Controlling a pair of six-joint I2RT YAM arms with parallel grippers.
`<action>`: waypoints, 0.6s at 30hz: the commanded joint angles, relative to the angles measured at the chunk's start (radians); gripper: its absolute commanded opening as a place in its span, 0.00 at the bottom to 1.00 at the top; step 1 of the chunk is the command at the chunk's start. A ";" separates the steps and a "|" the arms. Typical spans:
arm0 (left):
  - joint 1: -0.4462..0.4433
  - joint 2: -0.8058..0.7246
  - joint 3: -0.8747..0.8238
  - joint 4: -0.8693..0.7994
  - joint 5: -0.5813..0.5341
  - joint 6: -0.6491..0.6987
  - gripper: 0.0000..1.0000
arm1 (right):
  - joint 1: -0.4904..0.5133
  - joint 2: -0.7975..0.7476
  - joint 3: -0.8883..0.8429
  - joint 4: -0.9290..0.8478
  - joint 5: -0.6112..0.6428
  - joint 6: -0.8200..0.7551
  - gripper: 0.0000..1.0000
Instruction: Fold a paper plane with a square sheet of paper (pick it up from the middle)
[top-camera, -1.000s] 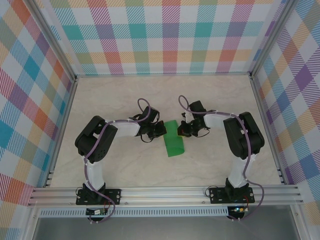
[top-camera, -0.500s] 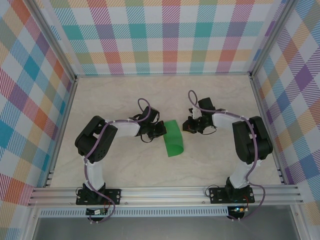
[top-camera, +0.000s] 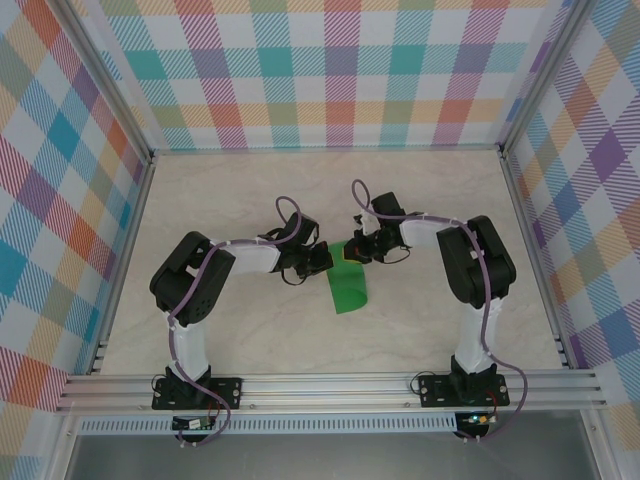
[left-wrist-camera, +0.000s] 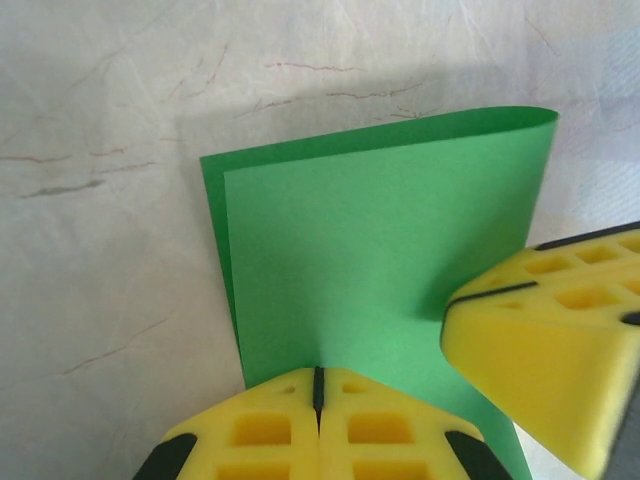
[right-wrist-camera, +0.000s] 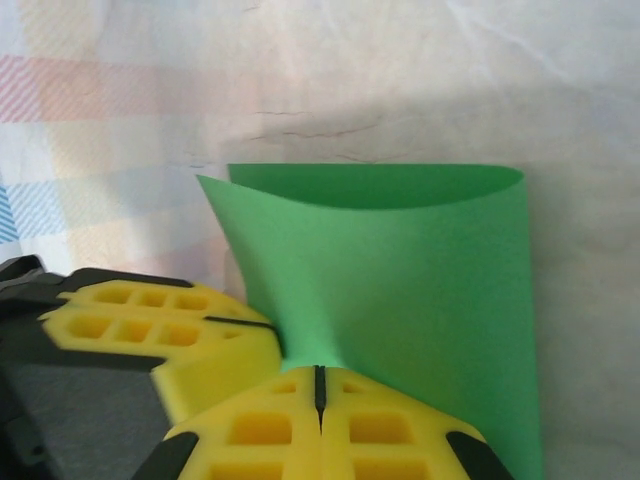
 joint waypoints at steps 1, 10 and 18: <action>-0.008 0.130 -0.079 -0.258 -0.125 0.020 0.00 | -0.025 0.025 -0.004 0.025 0.007 -0.015 0.00; -0.008 0.122 -0.110 -0.254 -0.143 0.017 0.00 | -0.158 0.009 -0.049 0.049 0.054 -0.021 0.00; -0.007 0.123 -0.096 -0.259 -0.136 0.019 0.00 | -0.108 -0.084 -0.032 0.067 0.035 0.009 0.01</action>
